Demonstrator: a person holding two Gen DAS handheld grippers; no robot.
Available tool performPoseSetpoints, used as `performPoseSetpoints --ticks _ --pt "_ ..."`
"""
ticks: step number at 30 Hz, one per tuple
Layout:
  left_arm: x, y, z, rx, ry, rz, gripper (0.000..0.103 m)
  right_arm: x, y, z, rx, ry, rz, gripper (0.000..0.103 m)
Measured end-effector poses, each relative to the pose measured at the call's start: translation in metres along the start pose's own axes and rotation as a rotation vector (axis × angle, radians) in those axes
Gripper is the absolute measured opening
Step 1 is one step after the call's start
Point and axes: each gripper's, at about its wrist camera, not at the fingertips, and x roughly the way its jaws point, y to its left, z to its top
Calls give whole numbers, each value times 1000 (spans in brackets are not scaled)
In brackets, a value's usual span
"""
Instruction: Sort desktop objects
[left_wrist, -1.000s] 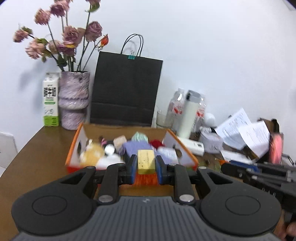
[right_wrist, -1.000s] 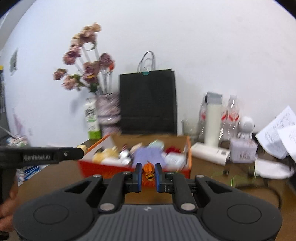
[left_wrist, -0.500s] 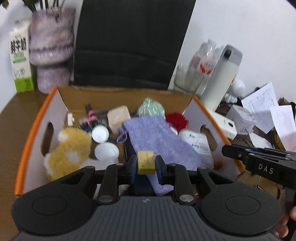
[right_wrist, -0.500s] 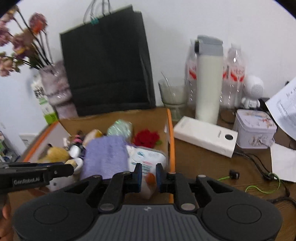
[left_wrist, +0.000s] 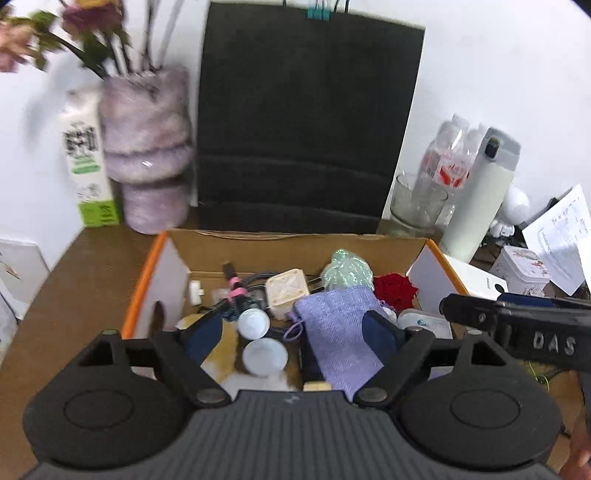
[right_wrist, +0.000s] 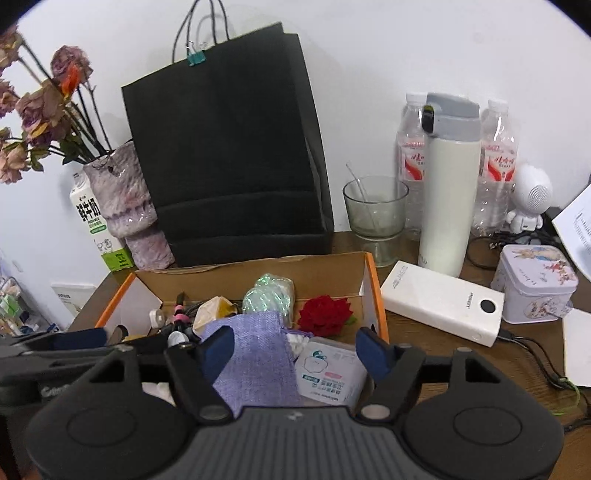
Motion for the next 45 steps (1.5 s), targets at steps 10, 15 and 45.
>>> performPoseSetpoints --ticks 10,15,45 --pt "-99 10 -99 6 -156 47 103 -93 19 -95 -52 -165 12 82" --pt "-130 18 -154 -1 -140 61 103 -125 28 -152 -84 -171 15 86" --pt "-141 33 -262 42 17 107 103 -133 58 -275 -159 25 -87 103"
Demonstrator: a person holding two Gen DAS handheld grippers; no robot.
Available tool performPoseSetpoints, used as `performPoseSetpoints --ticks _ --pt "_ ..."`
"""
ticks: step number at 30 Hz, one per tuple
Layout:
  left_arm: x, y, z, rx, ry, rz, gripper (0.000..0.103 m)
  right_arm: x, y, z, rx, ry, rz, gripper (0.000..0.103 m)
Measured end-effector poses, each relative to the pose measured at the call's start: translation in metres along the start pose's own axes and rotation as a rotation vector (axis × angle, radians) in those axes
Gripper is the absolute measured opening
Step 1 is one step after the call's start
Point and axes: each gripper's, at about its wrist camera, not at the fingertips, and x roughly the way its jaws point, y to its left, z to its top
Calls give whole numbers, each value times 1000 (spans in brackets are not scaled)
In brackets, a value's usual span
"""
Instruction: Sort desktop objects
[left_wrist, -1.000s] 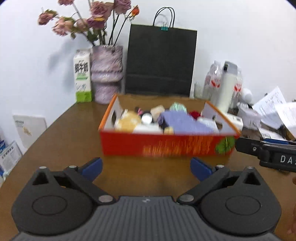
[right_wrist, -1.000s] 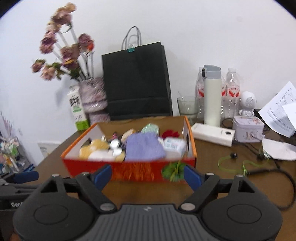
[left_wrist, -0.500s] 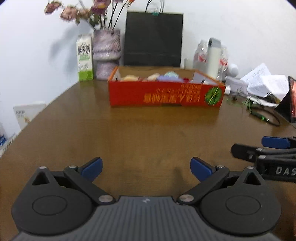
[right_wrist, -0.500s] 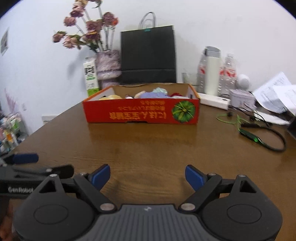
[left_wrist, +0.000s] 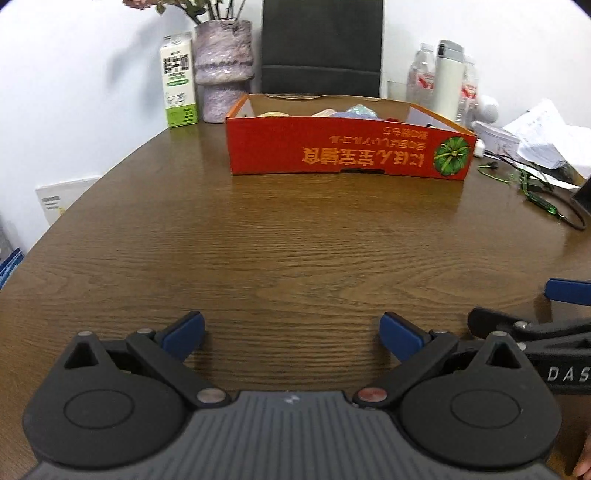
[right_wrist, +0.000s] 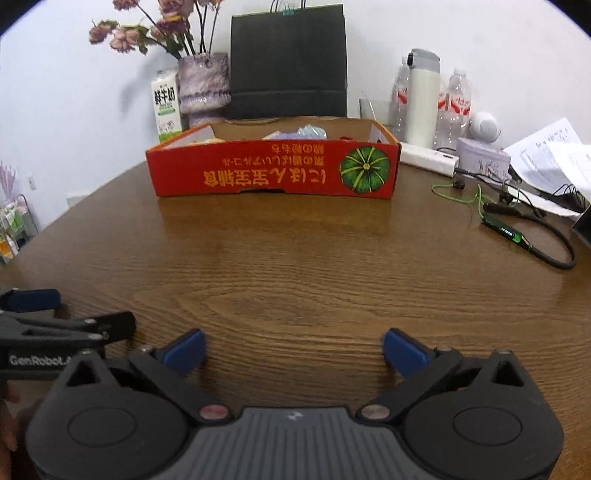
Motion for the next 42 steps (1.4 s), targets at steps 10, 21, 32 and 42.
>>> performPoseSetpoints --ticks 10,21,32,42 --pt "3 -5 3 8 -16 16 103 1 -7 2 25 -7 22 103" --pt "3 -1 2 -17 -10 13 103 4 -4 4 8 2 -4 103" --pt "4 0 3 -22 -10 17 103 6 -5 6 8 3 -15 103" --pt "4 1 3 -20 -9 15 103 6 -4 6 8 3 -14 103"
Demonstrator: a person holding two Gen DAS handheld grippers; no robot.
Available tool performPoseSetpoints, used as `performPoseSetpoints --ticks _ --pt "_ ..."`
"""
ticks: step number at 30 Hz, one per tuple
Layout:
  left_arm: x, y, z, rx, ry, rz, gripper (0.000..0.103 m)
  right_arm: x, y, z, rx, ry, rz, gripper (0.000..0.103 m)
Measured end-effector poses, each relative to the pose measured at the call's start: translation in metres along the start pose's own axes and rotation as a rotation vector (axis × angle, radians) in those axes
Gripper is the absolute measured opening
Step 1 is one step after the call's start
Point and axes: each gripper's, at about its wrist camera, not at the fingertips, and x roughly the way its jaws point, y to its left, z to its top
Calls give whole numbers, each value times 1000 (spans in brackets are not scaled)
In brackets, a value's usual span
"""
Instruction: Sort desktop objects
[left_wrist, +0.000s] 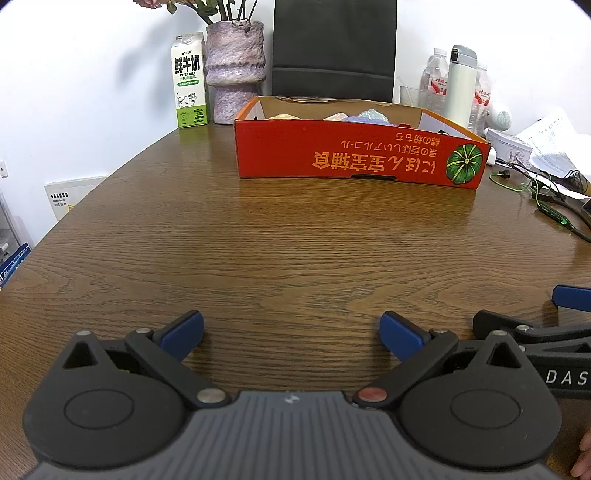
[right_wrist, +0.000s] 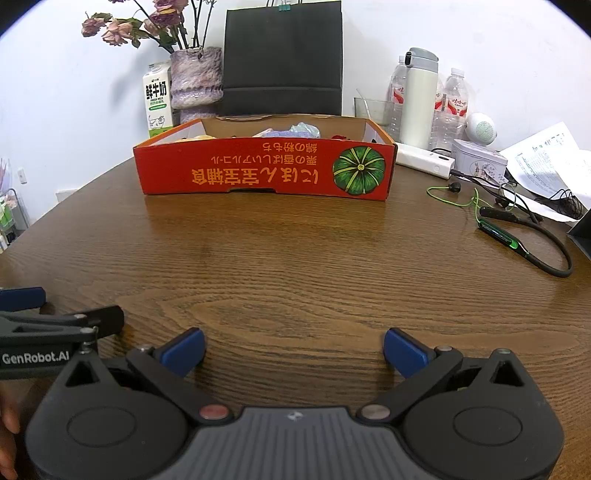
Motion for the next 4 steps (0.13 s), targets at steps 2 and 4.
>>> performPoseSetpoints --ticks 2,4 --pt "0 0 0 0 0 0 103 0 0 0 0 0 0 103" --pt "0 0 0 1 0 -1 103 0 0 0 0 0 0 103"
